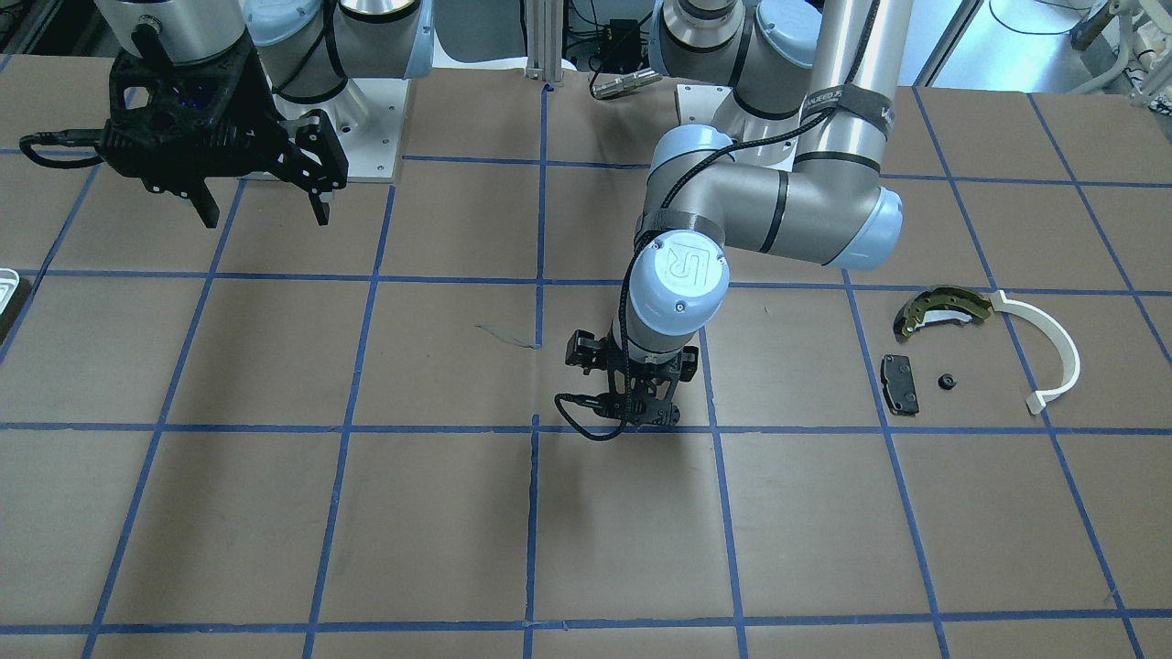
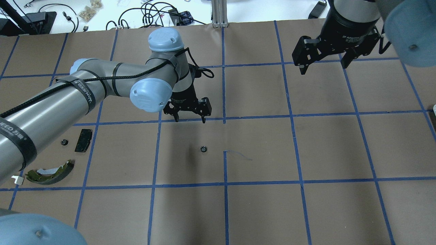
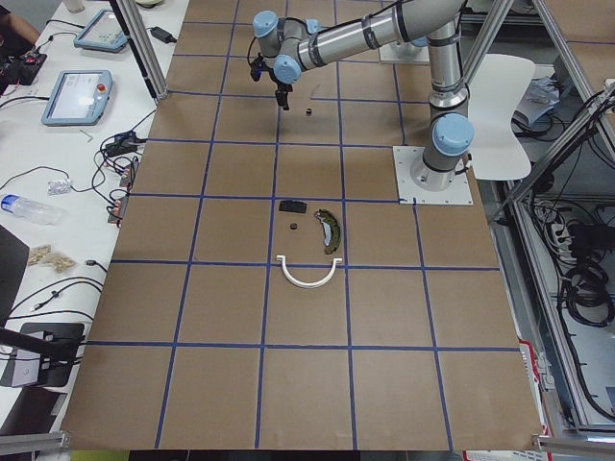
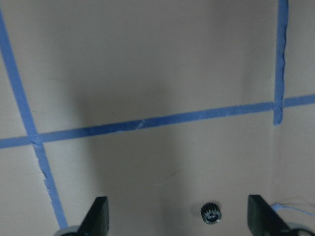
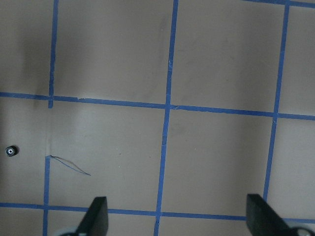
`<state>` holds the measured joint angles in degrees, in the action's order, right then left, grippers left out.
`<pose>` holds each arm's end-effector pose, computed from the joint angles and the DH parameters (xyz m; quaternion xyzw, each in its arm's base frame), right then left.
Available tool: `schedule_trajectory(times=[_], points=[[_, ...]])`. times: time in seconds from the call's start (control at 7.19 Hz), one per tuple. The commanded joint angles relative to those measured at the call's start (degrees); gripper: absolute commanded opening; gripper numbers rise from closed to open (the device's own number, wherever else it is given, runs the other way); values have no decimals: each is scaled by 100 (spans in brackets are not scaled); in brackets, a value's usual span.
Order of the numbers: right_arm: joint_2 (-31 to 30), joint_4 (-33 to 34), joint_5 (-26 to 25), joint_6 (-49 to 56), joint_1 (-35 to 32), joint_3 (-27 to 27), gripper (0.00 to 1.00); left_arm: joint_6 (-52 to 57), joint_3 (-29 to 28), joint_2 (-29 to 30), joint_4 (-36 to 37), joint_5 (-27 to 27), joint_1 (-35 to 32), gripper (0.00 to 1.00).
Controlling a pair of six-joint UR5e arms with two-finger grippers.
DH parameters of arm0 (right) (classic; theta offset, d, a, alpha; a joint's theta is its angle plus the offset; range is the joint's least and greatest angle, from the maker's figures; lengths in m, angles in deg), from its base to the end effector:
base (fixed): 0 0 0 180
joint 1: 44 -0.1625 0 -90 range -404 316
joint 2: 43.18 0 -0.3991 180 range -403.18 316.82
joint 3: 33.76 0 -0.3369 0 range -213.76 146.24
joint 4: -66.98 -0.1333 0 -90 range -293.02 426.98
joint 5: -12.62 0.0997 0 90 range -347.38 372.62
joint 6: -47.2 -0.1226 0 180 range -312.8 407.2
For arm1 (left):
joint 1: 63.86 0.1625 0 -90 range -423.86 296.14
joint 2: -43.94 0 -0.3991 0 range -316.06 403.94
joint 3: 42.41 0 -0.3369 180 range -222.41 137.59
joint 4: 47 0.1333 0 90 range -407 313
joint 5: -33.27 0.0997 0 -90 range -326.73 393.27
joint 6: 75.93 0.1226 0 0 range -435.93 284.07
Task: Place bearing gear from tray to pile
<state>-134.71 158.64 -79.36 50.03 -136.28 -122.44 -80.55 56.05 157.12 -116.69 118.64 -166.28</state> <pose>0.1463 -0.4294 0.4639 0.0439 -0.9981 0.0393 0.0175 -0.2512 -0.4748 0.2132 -0.0636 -0.9923 -0.1035 0.0251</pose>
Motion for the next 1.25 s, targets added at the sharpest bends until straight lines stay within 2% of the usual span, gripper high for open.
schedule_trajectory(times=[0.0, 0.14, 0.28, 0.42, 0.7, 0.83, 0.97, 1.11], points=[[81, 210, 40, -37, 17, -218, 100, -39, 321, 29, 122, -38, -67, 100], [65, 499, 15, 7, 35, -246, 100, -48, 453, 21, 219, -47, -120, 100], [108, 476, -20, 16, 96, -272, 100, -57, 628, 29, 481, -47, -181, 100], [83, -116, -21, 25, 262, -168, 100, -100, 822, 21, 718, -247, -208, 100], [109, -245, 6, 34, 342, 96, 100, -294, 1077, 55, 1045, -390, -226, 100], [109, -254, 14, 34, 377, 105, 100, -346, 1157, 64, 1133, -398, -235, 93], [152, -271, 23, 25, 369, 106, 100, -347, 1157, 56, 1142, -407, -252, 81], [170, -236, 32, 25, 360, 71, 100, -329, 1149, 56, 1151, -407, -252, 56]])
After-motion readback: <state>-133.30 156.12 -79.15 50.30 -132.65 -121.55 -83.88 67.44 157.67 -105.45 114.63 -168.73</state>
